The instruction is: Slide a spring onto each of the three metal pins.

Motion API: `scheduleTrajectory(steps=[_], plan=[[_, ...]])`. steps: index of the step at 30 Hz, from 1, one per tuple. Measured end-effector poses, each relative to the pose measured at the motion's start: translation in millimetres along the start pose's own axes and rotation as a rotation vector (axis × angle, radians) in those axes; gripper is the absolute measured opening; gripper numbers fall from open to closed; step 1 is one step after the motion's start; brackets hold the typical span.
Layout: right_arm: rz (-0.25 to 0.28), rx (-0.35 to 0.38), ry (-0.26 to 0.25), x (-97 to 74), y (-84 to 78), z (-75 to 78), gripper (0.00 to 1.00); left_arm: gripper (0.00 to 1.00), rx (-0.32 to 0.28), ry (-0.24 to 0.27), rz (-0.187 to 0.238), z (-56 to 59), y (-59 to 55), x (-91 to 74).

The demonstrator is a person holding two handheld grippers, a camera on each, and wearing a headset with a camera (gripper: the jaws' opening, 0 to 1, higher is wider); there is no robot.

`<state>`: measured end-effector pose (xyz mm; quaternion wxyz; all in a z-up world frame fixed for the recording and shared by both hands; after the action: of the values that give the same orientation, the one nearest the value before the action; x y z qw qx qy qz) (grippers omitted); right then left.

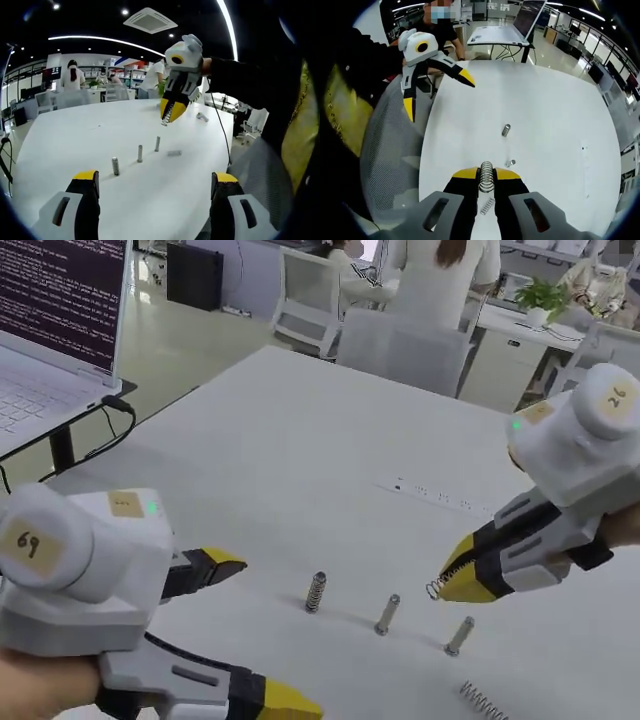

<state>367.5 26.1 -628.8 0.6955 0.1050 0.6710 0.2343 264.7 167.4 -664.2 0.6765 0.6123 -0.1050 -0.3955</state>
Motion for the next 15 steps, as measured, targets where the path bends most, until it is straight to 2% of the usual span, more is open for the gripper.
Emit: scheduleTrajectory(steps=[4, 8, 15], plan=[[-0.038, -0.011, 0.004, 8.2, -0.2, 10.2, 0.08, 0.9, 0.004, 0.007, 0.0, -2.4, -0.1, -1.5], [-0.116, -0.041, 0.005, 16.5, -5.2, 20.6, 0.08, 0.89, 0.009, 0.017, -0.002, -3.6, -1.2, -2.9], [-0.171, -0.073, 0.025, 26.4, -2.4, 32.9, 0.08, 0.89, 0.003, 0.026, -0.001, -5.9, -4.6, -3.2]])
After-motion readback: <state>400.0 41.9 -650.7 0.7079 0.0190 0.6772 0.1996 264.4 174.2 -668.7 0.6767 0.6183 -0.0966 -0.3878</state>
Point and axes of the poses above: the centre of the closed fingertips' face, and the gripper's own axes: x roughly forward along the fingers, z roughly to its right, y roughly out of its top, the point moved 4 cm from there along -x, roughly backward along the fingers, and after that the axes turned 7 degrees about -x, right-handed, at the moved point
